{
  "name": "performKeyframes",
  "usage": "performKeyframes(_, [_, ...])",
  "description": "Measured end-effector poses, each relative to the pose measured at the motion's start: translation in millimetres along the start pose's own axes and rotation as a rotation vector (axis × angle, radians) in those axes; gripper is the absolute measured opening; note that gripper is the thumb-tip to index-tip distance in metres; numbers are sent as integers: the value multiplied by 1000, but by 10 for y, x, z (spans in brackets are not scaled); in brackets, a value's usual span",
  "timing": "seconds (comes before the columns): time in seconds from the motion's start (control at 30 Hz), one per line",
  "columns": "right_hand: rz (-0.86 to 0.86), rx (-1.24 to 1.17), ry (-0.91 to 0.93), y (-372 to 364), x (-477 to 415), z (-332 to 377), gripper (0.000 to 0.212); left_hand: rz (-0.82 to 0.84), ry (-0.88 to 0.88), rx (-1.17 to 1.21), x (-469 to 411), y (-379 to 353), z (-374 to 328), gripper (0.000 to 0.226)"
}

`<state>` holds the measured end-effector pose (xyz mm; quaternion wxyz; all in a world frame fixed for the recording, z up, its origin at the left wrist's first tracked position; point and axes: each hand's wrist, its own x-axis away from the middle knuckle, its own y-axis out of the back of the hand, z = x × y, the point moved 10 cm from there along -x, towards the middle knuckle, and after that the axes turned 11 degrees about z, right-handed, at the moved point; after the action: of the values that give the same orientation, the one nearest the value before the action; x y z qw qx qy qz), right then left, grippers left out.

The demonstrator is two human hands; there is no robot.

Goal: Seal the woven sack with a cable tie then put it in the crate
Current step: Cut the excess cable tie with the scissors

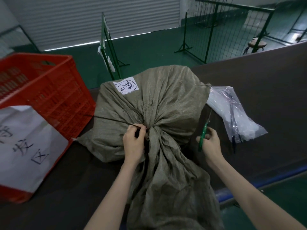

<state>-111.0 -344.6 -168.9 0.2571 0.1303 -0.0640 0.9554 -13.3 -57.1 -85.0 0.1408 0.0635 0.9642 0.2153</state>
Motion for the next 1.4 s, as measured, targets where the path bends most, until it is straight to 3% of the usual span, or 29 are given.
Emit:
performKeyframes(0.17, [252, -356, 232, -411, 304, 638, 56, -50, -30, 3, 45, 225, -93, 13])
performKeyframes(0.27, [433, -427, 268, -699, 477, 887, 53, -51, -6, 56, 35, 330, -113, 13])
performKeyframes(0.5, [757, -429, 80, -1397, 847, 891, 46, -127, -5, 134, 42, 673, -240, 15])
performKeyframes(0.63, [908, -452, -18, -1704, 1060, 743, 65, -129, 6, 181, 51, 761, -202, 14])
performKeyframes(0.8, [995, -449, -137, -1890, 1298, 460, 80, -134, 7, 216, 94, 814, -215, 15])
performKeyframes(0.97, [1114, -486, -327, -1908, 1491, 199, 82, -176, -19, 231, 131, 926, -335, 20])
performKeyframes(1.4, [1116, -511, -401, -1839, 1547, 77, 86, -207, -22, 238, 170, 950, -389, 19])
